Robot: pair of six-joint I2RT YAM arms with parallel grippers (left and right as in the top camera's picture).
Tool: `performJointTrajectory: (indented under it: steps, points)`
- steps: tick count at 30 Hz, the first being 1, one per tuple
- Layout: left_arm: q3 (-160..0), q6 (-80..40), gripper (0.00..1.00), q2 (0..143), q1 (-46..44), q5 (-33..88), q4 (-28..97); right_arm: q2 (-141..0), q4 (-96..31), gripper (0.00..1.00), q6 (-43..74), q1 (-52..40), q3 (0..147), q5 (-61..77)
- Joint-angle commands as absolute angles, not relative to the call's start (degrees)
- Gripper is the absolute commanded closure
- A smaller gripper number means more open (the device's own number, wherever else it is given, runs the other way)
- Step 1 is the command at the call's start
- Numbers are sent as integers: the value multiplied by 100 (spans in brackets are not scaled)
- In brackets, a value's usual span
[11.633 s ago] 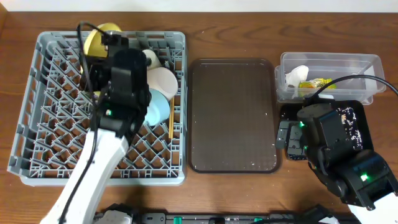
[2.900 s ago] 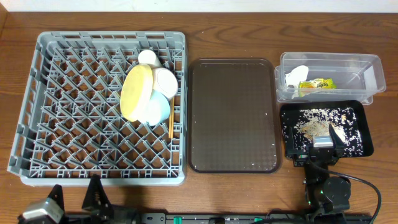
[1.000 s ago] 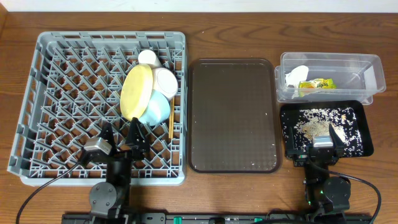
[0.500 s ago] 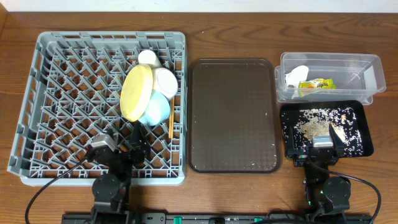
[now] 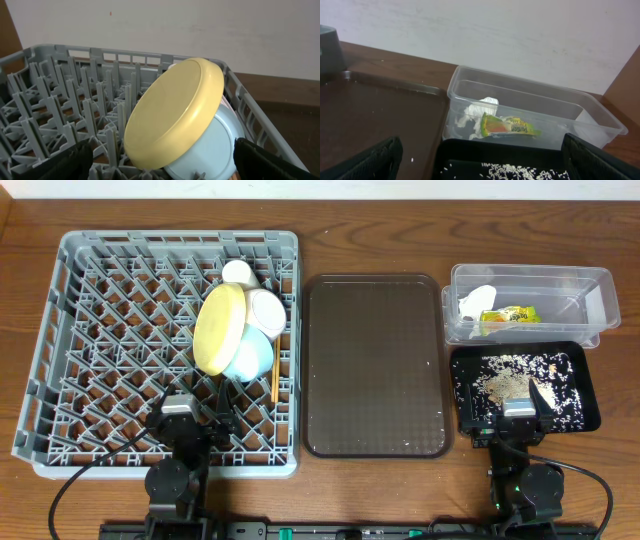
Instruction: Sort waste into correct bins and load items into the dishwasher rack
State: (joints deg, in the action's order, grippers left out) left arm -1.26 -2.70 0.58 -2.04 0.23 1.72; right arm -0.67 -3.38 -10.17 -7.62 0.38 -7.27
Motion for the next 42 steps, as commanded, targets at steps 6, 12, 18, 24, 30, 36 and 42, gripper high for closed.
performJointTrajectory:
  steps: [6,12,18,24,30,36,42]
  points:
    - [-23,-478,9,5,-224,-54,384,-27,-362,1,-1079,-705,30,-703]
    - [-23,-519,9,8,-344,-62,408,-27,-362,1,-1079,-705,30,-703]
    - [-23,-519,9,16,-357,-62,408,-27,-362,1,-1079,-705,30,-703]
    - [-23,-519,9,23,-357,-62,408,-27,-364,1,-1079,-705,30,-703]
    - [-23,-519,9,23,-357,-62,408,-27,-364,1,-1079,-705,30,-703]
    - [-23,-519,9,23,-357,-62,408,-27,-362,1,-1079,-705,30,-703]
    - [-23,-519,9,23,-357,-62,408,-27,-362,1,-1079,-705,30,-703]
